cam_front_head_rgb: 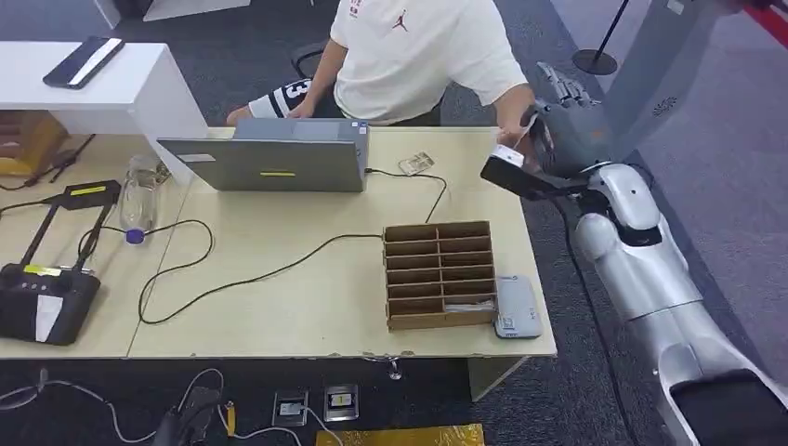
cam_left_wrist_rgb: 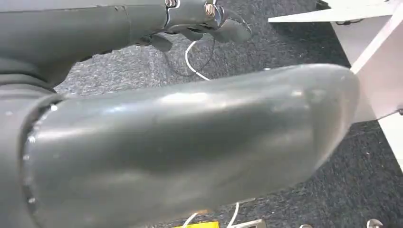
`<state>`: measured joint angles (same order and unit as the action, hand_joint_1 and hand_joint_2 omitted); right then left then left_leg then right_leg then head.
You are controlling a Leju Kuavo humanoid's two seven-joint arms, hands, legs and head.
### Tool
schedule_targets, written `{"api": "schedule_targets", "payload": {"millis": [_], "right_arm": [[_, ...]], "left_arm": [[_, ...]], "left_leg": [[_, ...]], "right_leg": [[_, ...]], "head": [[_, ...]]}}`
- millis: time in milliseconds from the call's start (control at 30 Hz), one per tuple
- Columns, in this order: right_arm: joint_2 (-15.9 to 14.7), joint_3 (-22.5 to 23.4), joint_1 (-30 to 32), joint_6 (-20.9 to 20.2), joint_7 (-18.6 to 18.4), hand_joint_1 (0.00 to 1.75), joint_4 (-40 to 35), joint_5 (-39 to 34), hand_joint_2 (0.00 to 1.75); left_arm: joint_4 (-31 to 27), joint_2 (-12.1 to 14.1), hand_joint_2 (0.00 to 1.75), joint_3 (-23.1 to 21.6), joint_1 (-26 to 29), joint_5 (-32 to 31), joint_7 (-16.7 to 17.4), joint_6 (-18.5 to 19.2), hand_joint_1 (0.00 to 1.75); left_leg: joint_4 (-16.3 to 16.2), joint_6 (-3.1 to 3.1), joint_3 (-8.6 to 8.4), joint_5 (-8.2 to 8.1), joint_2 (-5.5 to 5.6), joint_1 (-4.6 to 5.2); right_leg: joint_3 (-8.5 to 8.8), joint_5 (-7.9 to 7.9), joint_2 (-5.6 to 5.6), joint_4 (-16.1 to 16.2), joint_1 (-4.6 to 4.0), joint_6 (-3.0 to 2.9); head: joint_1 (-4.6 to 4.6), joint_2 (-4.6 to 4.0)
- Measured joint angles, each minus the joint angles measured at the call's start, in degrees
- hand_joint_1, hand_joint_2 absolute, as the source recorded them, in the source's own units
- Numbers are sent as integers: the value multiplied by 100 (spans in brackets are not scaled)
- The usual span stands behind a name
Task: Pass the card to the sensor for recognition and then transmit it.
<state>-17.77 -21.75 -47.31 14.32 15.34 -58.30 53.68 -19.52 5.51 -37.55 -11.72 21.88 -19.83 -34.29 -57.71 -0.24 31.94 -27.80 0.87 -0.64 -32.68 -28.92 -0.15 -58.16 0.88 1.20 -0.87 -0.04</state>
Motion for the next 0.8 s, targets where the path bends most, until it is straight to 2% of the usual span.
{"api": "schedule_targets", "payload": {"millis": [300, 333, 367, 400, 533, 800], "right_arm": [[459, -190, -565, 199, 160, 171, 1398, 0, 175], [503, -214, -596, 210, 162, 152, 1516, 0, 175], [540, -243, -632, 219, 162, 45, 1632, 0, 175], [562, -256, -664, 221, 162, 0, 1719, -2, 175], [667, -321, -697, 262, 162, 0, 2042, -28, 175], [732, -404, -731, 678, 182, 0, 2405, -245, 175]], "left_arm": [[0, 0, 0, -79, -65, -9, 50, 31, 0], [0, 0, 0, -90, -64, -7, 50, 31, 0], [0, 0, 0, -92, -65, -4, 50, 28, 0], [0, 0, 0, -94, -65, -4, 50, 28, 0], [2, 2, 0, -105, -54, 37, 51, 24, 0], [7, 0, 0, -107, -9, 120, 48, 0, 0]], "left_leg": [[0, -1, 2, 1, 3, -1], [0, -1, 2, 1, 2, -1], [0, -1, 1, 1, 1, -1], [0, -1, 1, 1, 1, -1], [0, -1, 1, 1, 1, -1], [-1, -1, 1, 1, 1, -1]], "right_leg": [[-1, 0, -4, 0, -1, 0], [-2, 0, -3, 0, -1, 0], [-2, 0, -2, 0, -1, 0], [-1, 0, -2, 0, -1, 0], [-2, 0, -1, 0, -1, 0], [-4, 0, -2, 1, -1, 0]], "head": [[0, 0], [-2, 0], [0, 0], [0, 0], [-2, 0], [-2, 0]]}}
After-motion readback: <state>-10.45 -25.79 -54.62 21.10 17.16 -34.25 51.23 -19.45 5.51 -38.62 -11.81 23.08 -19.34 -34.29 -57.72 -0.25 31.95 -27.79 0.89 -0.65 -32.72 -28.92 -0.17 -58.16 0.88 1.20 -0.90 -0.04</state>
